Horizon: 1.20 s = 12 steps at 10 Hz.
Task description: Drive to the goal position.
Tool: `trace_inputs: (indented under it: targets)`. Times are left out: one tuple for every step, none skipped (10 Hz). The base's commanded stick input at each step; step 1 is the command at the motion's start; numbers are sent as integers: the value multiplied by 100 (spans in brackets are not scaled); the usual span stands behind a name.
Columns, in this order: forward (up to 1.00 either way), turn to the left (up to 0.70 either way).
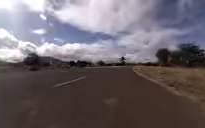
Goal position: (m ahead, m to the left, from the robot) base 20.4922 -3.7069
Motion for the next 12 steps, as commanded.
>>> trace_inputs:
  targets:
    - [70, 0]
    - [70, 0]
    - [70, 0]
    - [70, -3]
    - [70, -22]
    - [70, -35]
    - [70, -35]
    - [70, -35]
    - [70, -35]
    - [70, -9]
    - [70, -3]
    - [70, 0]
